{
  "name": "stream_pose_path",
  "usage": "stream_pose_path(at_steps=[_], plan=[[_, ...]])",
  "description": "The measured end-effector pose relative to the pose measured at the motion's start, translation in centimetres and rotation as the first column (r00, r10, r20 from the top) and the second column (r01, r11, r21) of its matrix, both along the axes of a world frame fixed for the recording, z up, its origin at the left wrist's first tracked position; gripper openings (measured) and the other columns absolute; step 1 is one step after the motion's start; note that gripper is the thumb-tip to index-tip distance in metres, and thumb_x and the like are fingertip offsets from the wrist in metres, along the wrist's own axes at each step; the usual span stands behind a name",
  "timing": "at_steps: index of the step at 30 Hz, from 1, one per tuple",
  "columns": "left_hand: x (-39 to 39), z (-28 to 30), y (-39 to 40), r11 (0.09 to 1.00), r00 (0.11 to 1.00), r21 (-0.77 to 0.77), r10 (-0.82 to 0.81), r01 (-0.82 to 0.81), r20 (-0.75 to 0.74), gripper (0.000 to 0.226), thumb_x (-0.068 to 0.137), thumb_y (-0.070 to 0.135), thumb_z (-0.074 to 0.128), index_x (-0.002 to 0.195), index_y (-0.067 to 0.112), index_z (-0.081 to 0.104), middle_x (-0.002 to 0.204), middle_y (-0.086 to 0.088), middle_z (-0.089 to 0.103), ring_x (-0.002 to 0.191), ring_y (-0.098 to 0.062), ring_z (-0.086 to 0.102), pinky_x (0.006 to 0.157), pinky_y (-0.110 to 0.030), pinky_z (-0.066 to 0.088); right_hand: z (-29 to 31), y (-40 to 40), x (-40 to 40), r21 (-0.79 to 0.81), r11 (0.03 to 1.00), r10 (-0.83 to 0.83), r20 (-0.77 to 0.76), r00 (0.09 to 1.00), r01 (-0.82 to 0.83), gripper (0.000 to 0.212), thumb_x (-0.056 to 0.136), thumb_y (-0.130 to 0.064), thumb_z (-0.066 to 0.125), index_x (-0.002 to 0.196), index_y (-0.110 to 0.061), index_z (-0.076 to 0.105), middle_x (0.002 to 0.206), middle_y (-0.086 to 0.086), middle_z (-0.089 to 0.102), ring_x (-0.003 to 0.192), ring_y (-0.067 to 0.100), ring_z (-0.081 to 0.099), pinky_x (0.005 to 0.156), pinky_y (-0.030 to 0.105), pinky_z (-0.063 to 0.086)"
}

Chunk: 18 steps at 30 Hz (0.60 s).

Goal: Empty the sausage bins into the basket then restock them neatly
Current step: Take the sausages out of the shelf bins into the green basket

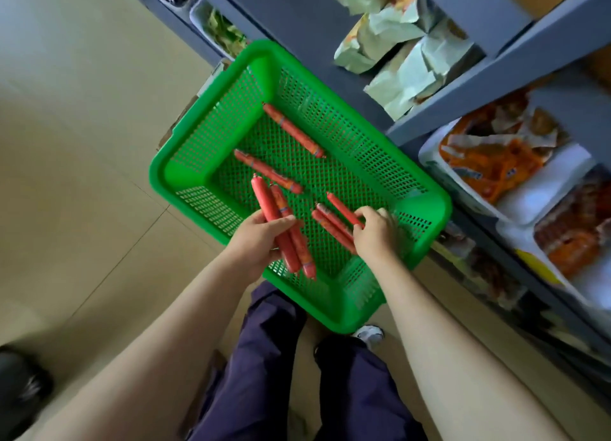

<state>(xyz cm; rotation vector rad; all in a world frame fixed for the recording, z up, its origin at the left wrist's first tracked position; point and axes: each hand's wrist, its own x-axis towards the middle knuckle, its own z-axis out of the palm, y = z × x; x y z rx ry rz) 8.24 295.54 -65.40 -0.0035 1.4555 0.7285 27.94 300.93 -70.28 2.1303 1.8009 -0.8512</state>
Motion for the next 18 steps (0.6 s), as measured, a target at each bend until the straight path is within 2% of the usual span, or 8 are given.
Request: stream_pose_path(at_steps=[5,7,8,10,12,14,16,18], plan=[[0.1,-0.8,-0.1,0.999,0.999,-0.018,0.044,-0.044,0.016,0.01,0.095,0.011,0.06,0.105,0.015,0.059,0.115,-0.016,0.071,0.104,-0.036,0.067,0.091,-0.052,0.052,-0.3,0.2,0.2,-0.043,0.999,0.005,-0.015,1.0,-0.005,0.012,0.091,-0.021,0.063,0.101,-0.017,0.068,0.108,0.012,0.06,0.107,0.033,0.054,0.085,0.035,0.04],[0.0,-0.9,-0.1,0.997,0.996,-0.016,0.074,-0.074,0.046,0.009,0.096,0.012,0.059,0.104,0.016,0.06,0.111,-0.013,0.073,0.104,-0.036,0.067,0.087,-0.048,0.055,0.9,0.5,-0.6,-0.006,0.993,-0.118,-0.19,0.975,0.119,0.012,0.093,-0.02,0.059,0.093,-0.011,0.067,0.092,0.008,0.061,0.094,0.024,0.062,0.073,0.029,0.043],[-0.1,-0.8,0.1,0.996,0.994,-0.006,0.092,-0.092,0.063,0.008,0.097,0.012,0.058,0.103,0.016,0.06,0.107,-0.012,0.073,0.101,-0.034,0.067,0.082,-0.044,0.056,2.0,0.6,-1.4,-0.07,0.968,-0.251,-0.354,0.901,0.242,0.014,0.096,-0.015,0.056,0.091,-0.005,0.065,0.082,0.005,0.059,0.083,0.012,0.066,0.066,0.022,0.043],[-0.1,-0.7,0.5,0.99,0.987,0.024,0.134,-0.137,0.086,0.007,0.097,0.012,0.058,0.104,0.013,0.059,0.102,-0.011,0.071,0.091,-0.028,0.069,0.073,-0.038,0.057,4.3,0.4,-3.4,-0.364,0.869,-0.494,-0.592,0.637,0.336,0.016,0.1,-0.012,0.052,0.097,0.001,0.061,0.077,0.004,0.059,0.065,0.0,0.063,0.057,0.015,0.046],[-0.2,-0.4,1.0,0.976,0.975,0.071,0.201,-0.207,0.091,0.008,0.096,0.011,0.059,0.104,0.011,0.058,0.095,-0.01,0.069,0.077,-0.02,0.071,0.064,-0.033,0.059,4.8,0.0,-4.7,-0.547,0.802,-0.579,-0.615,0.535,0.239,0.018,0.101,-0.022,0.052,0.104,-0.006,0.061,0.083,0.01,0.063,0.071,0.015,0.063,0.056,0.025,0.051],[-0.8,-0.5,1.5,0.954,0.962,0.13,0.265,-0.272,0.069,0.005,0.095,0.009,0.06,0.101,0.01,0.06,0.085,-0.006,0.069,0.069,-0.017,0.069,0.06,-0.029,0.059,4.7,-0.4,-6.0,-0.633,0.74,-0.658,-0.609,0.443,0.227,0.012,0.099,-0.021,0.054,0.105,-0.012,0.059,0.086,0.012,0.066,0.071,0.021,0.064,0.056,0.029,0.055],[-1.0,-0.8,2.2,0.938,0.951,0.157,0.306,-0.309,0.045,0.006,0.094,0.01,0.062,0.1,0.011,0.061,0.082,-0.003,0.071,0.071,-0.015,0.069,0.064,-0.026,0.059,4.7,-0.5,-6.8,-0.678,0.646,-0.763,-0.587,0.272,0.351,0.006,0.098,-0.015,0.056,0.102,-0.012,0.058,0.085,0.011,0.067,0.068,0.019,0.065,0.056,0.028,0.055],[-1.3,-1.6,2.8,0.925,0.939,0.162,0.342,-0.343,0.033,0.008,0.093,0.013,0.065,0.101,0.012,0.061,0.091,-0.006,0.071,0.078,-0.016,0.069,0.071,-0.025,0.058,4.2,-0.5,-8.0,-0.73,0.505,-0.836,-0.547,0.05,0.462,0.002,0.097,-0.014,0.057,0.097,-0.012,0.059,0.085,0.011,0.068,0.069,0.02,0.065,0.059,0.028,0.056]])
